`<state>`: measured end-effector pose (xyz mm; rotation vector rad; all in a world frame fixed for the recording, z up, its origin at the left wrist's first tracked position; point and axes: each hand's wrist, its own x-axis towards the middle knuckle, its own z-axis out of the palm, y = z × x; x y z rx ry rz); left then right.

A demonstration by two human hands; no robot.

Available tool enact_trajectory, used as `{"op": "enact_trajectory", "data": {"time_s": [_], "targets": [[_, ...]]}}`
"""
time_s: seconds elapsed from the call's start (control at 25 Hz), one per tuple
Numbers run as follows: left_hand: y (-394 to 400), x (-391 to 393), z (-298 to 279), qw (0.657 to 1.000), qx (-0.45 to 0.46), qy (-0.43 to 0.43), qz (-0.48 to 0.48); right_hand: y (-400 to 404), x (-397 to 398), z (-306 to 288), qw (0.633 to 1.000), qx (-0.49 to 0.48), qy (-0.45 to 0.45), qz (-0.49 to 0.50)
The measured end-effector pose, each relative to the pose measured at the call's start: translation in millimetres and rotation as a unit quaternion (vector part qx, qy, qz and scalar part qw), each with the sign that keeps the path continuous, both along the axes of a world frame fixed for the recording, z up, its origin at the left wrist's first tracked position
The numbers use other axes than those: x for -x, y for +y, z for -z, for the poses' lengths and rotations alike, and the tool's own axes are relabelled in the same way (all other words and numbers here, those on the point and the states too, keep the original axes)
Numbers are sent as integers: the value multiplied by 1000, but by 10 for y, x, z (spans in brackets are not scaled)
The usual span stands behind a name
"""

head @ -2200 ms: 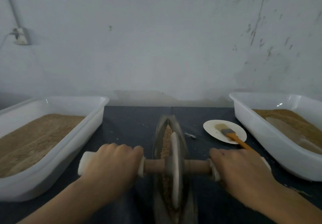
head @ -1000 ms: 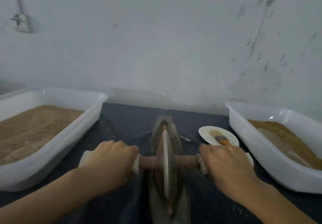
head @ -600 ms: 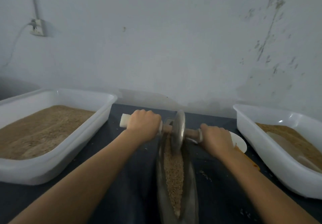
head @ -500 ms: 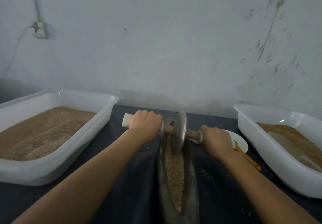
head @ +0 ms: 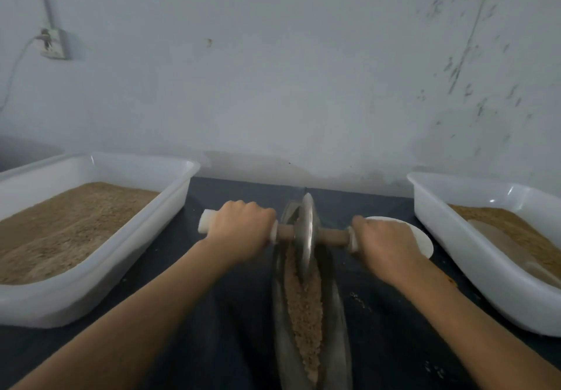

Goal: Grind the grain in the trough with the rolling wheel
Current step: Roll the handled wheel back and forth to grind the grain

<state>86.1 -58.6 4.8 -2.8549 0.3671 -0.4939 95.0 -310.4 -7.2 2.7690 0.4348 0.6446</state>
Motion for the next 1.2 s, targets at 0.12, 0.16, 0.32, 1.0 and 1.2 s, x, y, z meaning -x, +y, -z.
{"op": "enact_trajectory", "data": {"time_s": [0.12,0.16,0.32,1.0,1.2], "targets": [[-62,-268,-119,999,2,-21,-25,120,-330,-103,999,-41,25,25],[-81,-229,-119,1000,-3,-26,-14,86,-280,-69,998,-53,39,21],[39,418,82,997,11,-17,70,-219,512,110,998,2,22,-59],[122,318,218,998,60,4,22,-23,401,-98,998,39,2,-40],[178,914,176,990,-13,-78,113,-251,831,-90,989,44,138,-6]]}}
